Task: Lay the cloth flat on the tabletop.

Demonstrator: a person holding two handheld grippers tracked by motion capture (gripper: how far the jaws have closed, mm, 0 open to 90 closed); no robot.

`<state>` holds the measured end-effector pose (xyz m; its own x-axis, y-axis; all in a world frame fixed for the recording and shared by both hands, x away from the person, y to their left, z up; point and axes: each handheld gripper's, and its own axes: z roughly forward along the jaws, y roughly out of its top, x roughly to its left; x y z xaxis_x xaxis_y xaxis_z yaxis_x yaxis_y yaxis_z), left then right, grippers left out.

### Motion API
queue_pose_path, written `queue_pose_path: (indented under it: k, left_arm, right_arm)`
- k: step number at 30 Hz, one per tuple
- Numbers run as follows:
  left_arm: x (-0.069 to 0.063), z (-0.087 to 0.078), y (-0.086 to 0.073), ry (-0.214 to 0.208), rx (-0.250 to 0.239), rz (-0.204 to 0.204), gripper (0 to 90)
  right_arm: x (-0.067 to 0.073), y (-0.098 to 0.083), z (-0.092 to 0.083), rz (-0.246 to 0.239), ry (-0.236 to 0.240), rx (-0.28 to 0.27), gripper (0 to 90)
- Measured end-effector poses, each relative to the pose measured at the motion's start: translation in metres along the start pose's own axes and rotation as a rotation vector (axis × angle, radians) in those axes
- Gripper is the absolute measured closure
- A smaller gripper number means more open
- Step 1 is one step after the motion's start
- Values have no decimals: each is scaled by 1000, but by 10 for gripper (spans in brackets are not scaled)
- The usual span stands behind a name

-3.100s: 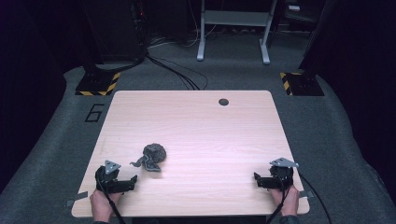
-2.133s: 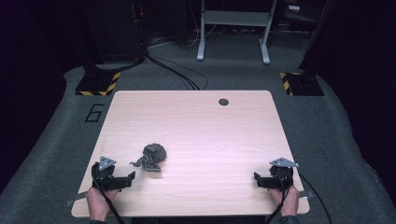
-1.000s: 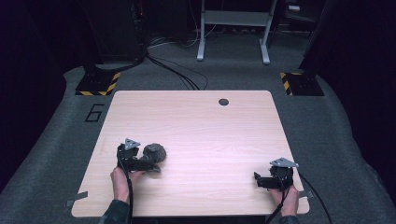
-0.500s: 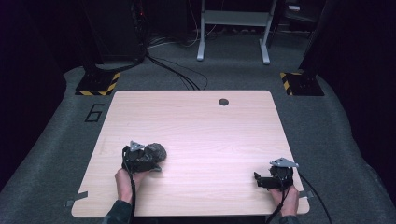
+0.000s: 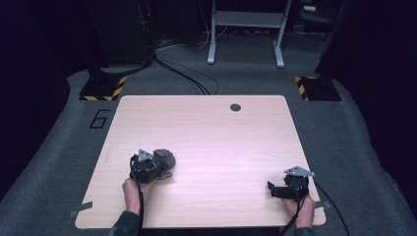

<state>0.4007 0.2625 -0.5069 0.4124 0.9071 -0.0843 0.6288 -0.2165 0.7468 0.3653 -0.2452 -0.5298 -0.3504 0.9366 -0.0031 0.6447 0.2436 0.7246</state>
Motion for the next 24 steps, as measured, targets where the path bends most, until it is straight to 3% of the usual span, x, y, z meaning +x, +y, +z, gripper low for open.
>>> queue_pose_path:
  k: [7,15,24]
  left_arm:
    - [-7,-10,6,-2,-41,25,718]
    - [-25,-21,20,-44,-67,69,716]
    - [-46,-18,29,-76,-77,95,714]
  right_arm:
    - [0,0,0,0,0,0,35]
    - [0,0,0,0,0,0,36]
    - [0,0,0,3,-2,0,36]
